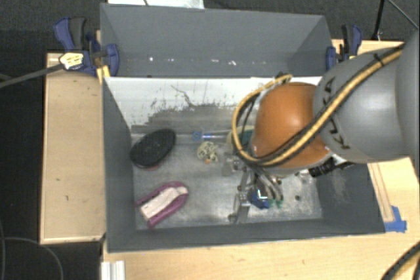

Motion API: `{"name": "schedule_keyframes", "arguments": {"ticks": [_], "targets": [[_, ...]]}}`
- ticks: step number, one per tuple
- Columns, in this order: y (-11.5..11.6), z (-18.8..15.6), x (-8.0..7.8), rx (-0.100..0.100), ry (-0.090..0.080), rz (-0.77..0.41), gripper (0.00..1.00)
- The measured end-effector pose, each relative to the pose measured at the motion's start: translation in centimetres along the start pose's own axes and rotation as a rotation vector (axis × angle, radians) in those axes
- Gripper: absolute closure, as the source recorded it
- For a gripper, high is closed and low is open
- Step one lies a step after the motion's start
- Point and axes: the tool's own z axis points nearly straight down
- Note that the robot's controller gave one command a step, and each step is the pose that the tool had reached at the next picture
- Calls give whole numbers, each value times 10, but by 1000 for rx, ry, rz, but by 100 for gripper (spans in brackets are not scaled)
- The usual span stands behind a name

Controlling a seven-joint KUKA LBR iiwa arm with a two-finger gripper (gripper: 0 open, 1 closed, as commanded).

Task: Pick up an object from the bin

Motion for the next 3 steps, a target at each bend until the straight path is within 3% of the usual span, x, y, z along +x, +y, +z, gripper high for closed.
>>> {"name": "schedule_keyframes", "arguments": {"ticks": [1,2,3], "targets": [[144,12,-18,-3,-10,-192,0],[151,58,-8,2,-10,-740,0],[150,59,-8,1,-8,-735,100]]}}
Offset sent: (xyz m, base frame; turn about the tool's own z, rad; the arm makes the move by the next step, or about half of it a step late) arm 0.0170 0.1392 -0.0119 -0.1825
